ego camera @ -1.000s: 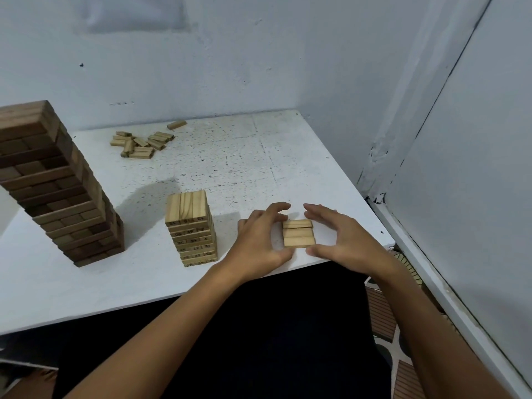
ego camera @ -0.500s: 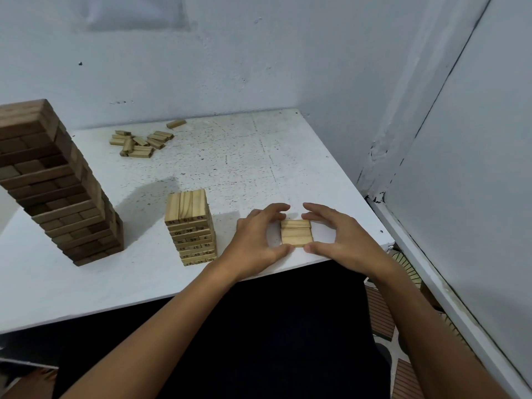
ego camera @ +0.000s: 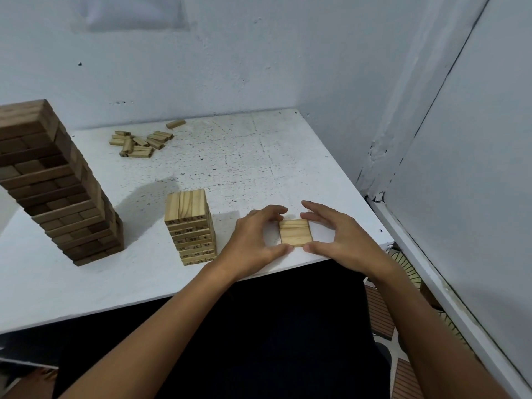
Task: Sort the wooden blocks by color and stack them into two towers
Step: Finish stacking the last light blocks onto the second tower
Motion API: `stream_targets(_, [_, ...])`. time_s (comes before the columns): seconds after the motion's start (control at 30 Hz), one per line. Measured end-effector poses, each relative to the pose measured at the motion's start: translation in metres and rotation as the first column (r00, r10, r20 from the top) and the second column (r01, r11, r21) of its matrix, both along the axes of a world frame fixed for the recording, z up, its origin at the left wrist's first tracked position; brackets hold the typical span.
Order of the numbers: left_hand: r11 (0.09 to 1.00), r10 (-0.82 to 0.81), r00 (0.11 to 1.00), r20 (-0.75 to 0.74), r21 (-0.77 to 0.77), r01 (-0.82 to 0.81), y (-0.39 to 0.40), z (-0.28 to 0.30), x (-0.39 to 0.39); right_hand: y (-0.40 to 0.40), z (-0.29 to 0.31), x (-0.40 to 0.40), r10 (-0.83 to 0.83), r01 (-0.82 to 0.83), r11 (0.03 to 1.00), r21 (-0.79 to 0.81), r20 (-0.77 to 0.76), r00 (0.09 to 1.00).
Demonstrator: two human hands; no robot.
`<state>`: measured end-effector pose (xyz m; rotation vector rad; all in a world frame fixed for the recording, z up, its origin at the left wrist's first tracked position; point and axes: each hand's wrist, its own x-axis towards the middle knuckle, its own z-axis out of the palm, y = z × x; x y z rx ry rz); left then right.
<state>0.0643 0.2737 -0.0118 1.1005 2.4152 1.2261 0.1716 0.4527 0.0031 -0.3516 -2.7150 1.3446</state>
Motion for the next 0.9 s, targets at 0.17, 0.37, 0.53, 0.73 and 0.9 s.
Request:
stream_targets(0.17, [1.000,0.002,1.000,0.011,0.000,-0.002,-0.001,-0.001,-0.002,0.003,-0.003,-0.001,0.011,-0.011,1.000,-0.007,-0.002,1.000])
stream_targets(0.37, [1.000,0.003,0.999,-0.036,-0.031,-0.004,-0.002,0.002,-0.003,0.007,-0.006,-0.003,0.024,-0.024,1.000,0.014,0.000,1.000])
stream_targets(0.53, [0.999,-0.002,0.999,-0.051,-0.043,0.000,0.000,0.006,-0.003,0.007,-0.004,-0.003,0.046,-0.043,0.997,0.069,-0.040,0.998])
stream_targets(0.73, [0.999,0.002,1.000,0.018,0.051,-0.003,0.003,0.018,0.005,0.011,0.007,0.004,0.058,-0.058,0.998,0.004,-0.149,0.987])
stream_targets(0.9, [0.985,0.022,1.000,0.004,0.170,-0.022,-0.001,0.049,0.011,0.008,0.035,0.004,0.081,-0.096,0.995,-0.038,-0.299,0.951])
